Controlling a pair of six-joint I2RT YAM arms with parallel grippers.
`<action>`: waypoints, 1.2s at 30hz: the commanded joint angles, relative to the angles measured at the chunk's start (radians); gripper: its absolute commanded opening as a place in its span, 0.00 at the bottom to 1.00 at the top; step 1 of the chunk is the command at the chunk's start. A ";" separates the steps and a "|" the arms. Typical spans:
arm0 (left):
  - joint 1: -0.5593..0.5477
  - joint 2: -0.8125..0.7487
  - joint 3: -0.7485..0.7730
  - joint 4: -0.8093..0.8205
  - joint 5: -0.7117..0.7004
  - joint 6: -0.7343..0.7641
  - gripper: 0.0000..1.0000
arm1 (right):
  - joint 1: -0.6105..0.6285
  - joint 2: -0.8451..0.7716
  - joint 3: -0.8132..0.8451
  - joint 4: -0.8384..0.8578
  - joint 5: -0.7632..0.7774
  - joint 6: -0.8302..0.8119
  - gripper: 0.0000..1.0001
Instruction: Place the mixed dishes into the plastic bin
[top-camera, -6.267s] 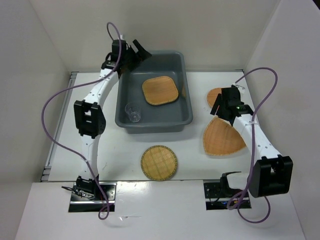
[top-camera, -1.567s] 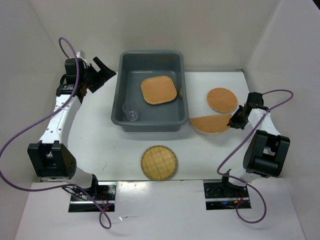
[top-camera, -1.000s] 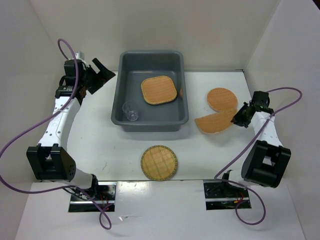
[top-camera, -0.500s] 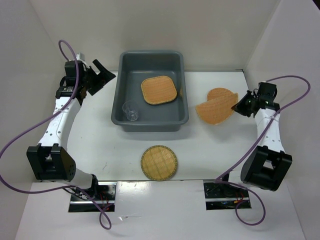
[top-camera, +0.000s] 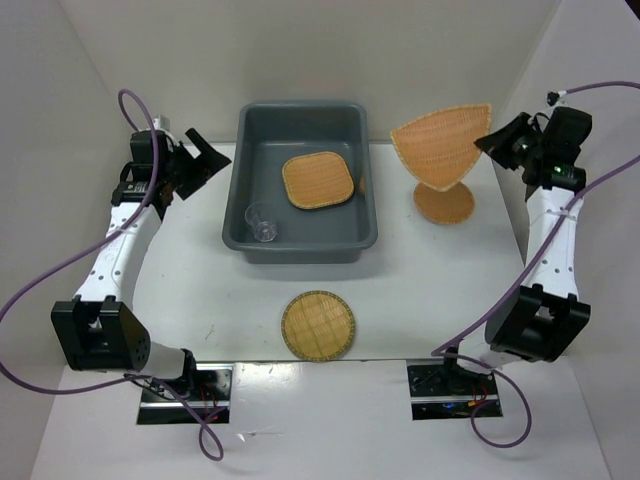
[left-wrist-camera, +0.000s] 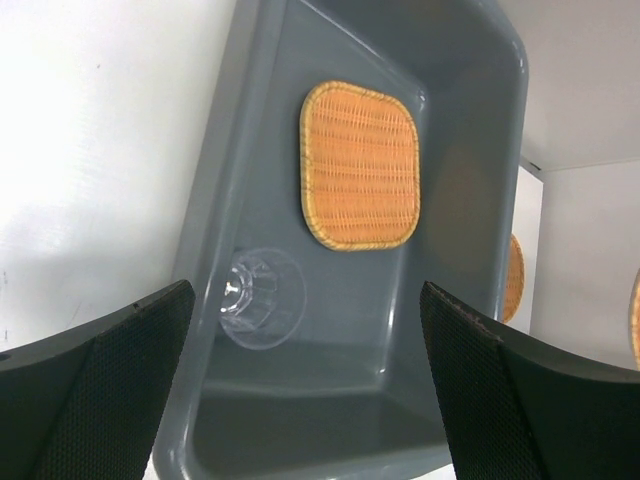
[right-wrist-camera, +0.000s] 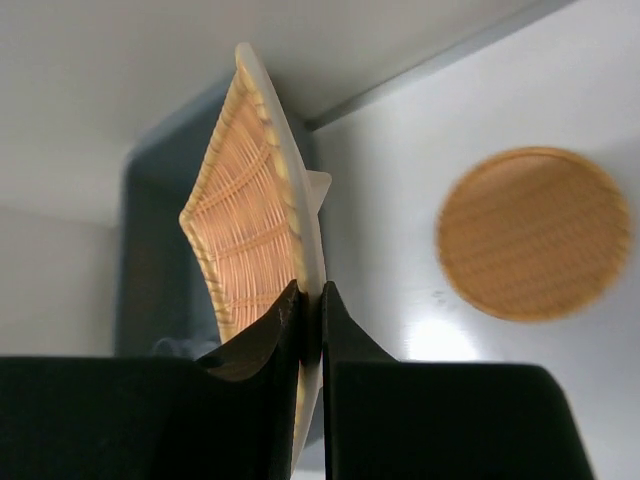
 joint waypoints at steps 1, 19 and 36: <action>0.005 -0.060 -0.042 0.035 -0.011 0.029 1.00 | 0.078 0.055 0.059 0.150 -0.202 0.088 0.00; 0.005 -0.131 -0.135 0.069 -0.011 0.018 1.00 | 0.548 0.616 0.554 0.054 -0.095 -0.043 0.00; 0.005 -0.150 -0.154 0.050 -0.029 0.038 1.00 | 0.617 1.103 1.157 -0.179 -0.047 -0.023 0.00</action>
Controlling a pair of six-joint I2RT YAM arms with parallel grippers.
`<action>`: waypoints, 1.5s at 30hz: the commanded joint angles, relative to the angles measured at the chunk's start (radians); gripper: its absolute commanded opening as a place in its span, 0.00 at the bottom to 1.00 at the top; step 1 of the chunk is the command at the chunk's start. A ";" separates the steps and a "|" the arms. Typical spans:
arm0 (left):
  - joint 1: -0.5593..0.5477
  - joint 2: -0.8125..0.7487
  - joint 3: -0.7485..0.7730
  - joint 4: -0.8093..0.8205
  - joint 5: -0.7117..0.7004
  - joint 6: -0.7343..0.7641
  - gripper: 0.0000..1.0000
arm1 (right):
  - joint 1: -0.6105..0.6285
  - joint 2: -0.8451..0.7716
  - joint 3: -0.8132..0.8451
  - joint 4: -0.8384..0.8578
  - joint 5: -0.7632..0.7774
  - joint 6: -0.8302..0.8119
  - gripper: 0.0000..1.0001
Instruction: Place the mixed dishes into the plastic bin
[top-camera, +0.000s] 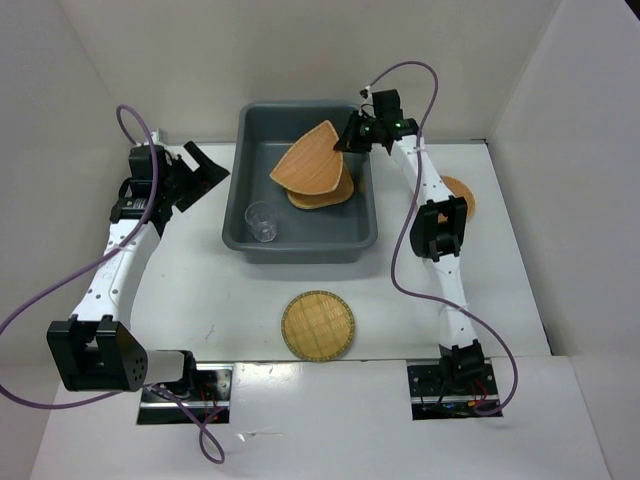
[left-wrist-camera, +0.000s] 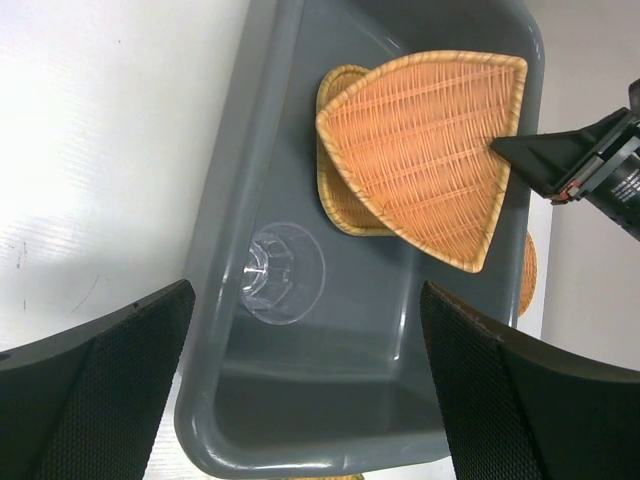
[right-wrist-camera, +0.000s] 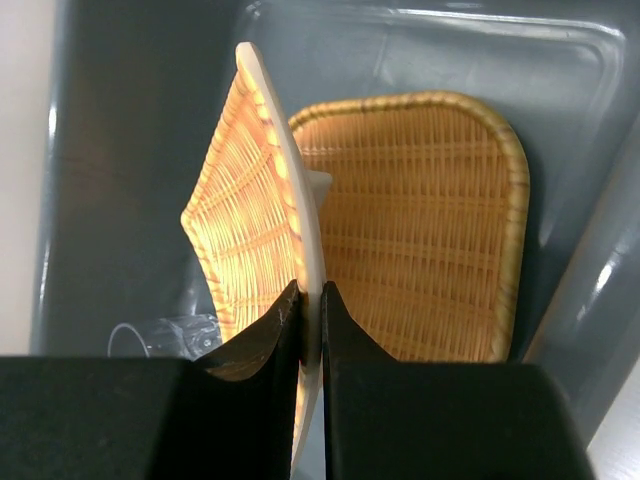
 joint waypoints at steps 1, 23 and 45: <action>0.005 -0.033 -0.009 0.018 -0.008 0.035 1.00 | 0.010 -0.012 0.099 -0.023 -0.010 0.025 0.00; 0.005 -0.004 -0.018 0.028 -0.008 0.026 1.00 | 0.028 0.075 0.036 -0.060 0.114 0.016 0.29; 0.005 -0.004 -0.027 0.037 -0.035 0.026 1.00 | 0.037 0.085 0.045 -0.120 0.245 -0.035 0.45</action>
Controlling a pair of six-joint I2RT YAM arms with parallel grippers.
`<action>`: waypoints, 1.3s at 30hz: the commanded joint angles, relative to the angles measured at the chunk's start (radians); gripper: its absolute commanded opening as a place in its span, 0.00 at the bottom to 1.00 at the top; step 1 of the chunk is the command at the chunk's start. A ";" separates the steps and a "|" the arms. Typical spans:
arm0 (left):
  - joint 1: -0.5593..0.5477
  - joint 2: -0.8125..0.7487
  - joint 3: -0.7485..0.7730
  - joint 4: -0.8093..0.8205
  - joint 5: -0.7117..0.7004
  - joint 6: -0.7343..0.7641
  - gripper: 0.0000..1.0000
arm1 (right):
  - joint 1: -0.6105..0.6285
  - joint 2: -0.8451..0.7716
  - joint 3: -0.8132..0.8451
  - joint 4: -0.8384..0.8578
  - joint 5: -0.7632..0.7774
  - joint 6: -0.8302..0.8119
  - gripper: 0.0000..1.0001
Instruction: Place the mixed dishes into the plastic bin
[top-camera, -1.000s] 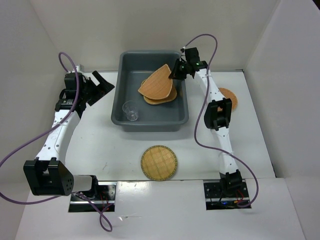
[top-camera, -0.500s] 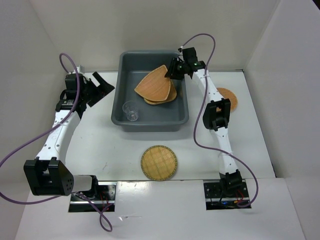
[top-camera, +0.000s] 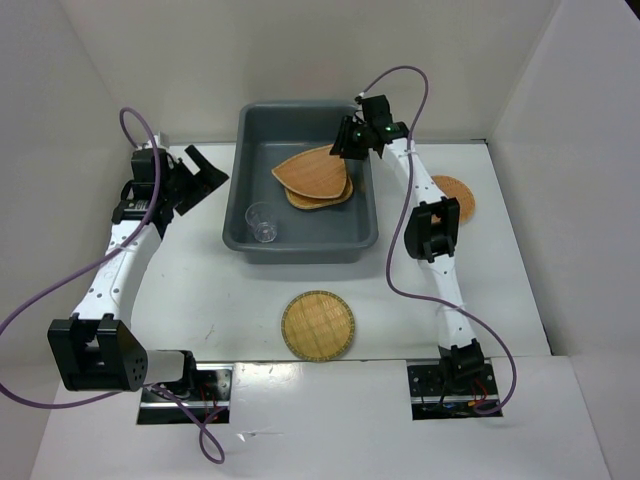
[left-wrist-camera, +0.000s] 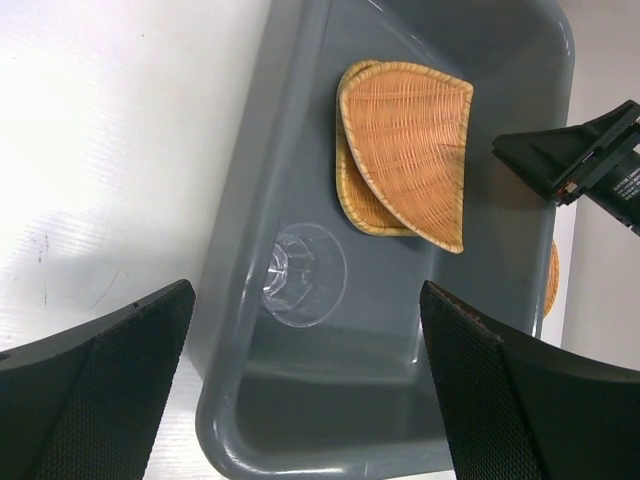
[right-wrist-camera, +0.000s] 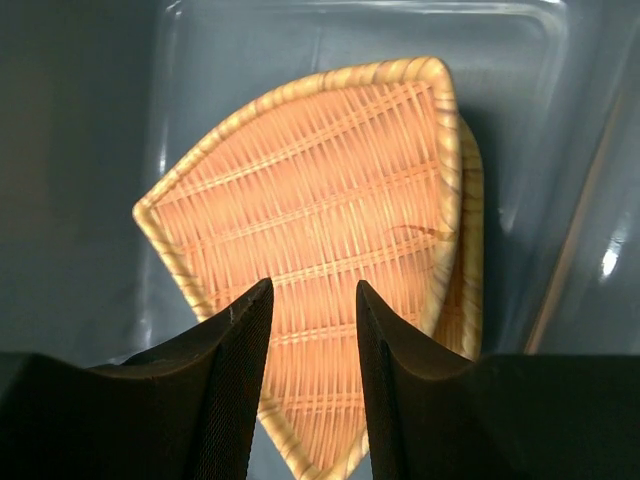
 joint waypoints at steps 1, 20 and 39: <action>0.005 -0.005 -0.001 0.033 -0.009 0.008 1.00 | 0.006 0.039 0.033 -0.081 0.100 -0.044 0.45; 0.015 -0.168 -0.053 -0.004 -0.045 0.097 0.99 | -0.306 -0.620 -0.591 0.094 0.196 -0.090 0.73; -0.249 -0.448 -0.357 -0.268 0.543 0.030 0.89 | -0.491 -0.561 -0.779 0.085 0.287 -0.063 0.73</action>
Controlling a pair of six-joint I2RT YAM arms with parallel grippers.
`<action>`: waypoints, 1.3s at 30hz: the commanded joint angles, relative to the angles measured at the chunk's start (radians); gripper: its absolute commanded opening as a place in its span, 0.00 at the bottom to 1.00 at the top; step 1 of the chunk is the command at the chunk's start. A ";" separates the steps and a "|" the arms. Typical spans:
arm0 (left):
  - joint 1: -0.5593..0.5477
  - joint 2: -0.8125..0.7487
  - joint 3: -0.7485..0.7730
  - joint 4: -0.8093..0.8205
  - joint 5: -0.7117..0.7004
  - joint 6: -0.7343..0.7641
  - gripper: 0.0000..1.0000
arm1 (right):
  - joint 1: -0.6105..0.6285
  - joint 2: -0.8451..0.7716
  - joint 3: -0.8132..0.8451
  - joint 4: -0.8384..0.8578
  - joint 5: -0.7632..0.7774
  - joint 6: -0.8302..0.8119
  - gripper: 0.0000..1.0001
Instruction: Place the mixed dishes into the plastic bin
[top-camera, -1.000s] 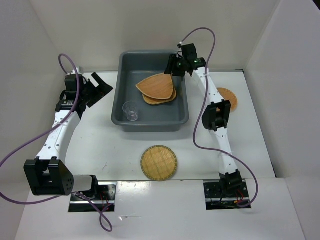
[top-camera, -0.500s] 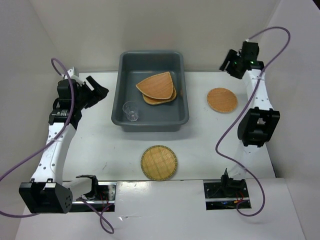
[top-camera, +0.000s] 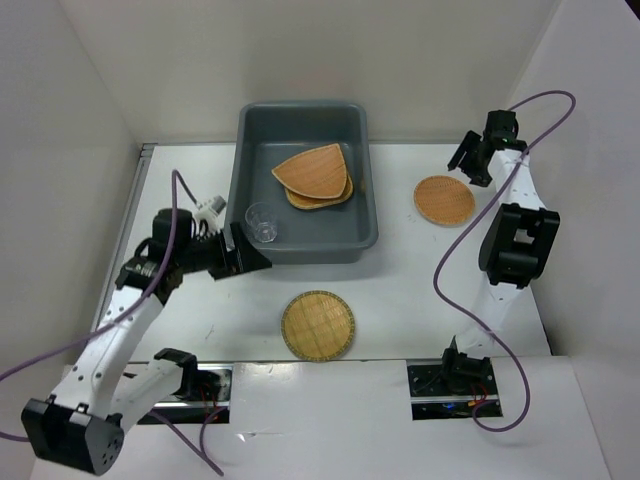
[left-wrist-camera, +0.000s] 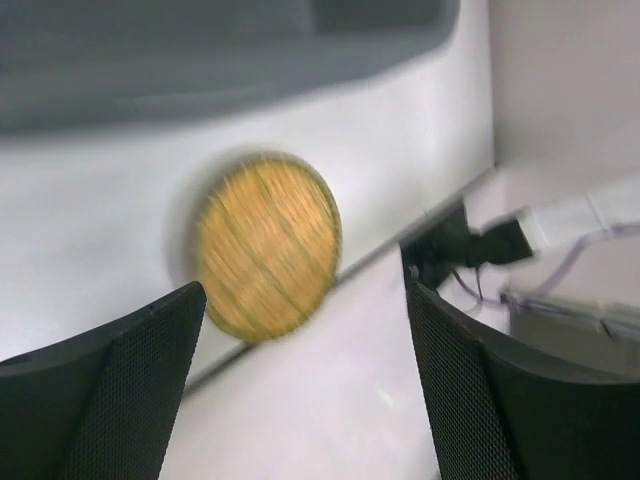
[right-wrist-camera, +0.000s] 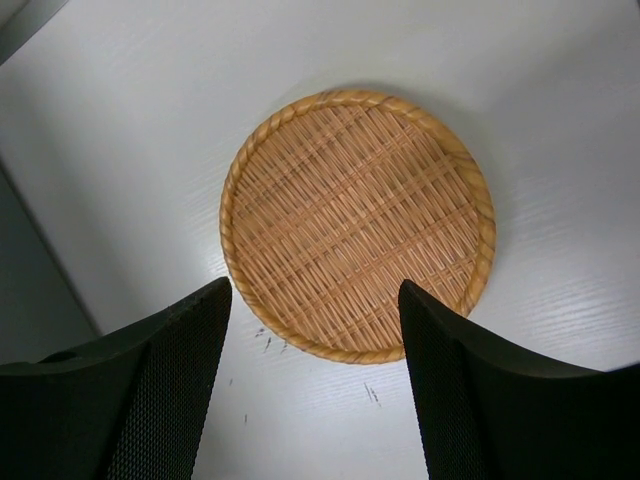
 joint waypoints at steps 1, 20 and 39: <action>-0.061 -0.121 -0.120 -0.044 0.127 -0.102 0.89 | 0.005 0.028 0.060 0.014 0.016 0.004 0.73; -0.307 -0.930 -0.802 0.100 -0.404 -0.768 0.83 | 0.005 0.097 0.137 0.026 -0.096 0.013 0.73; -0.576 0.060 -0.348 0.462 -0.609 -0.613 0.85 | 0.005 0.070 0.137 0.035 -0.108 0.013 0.73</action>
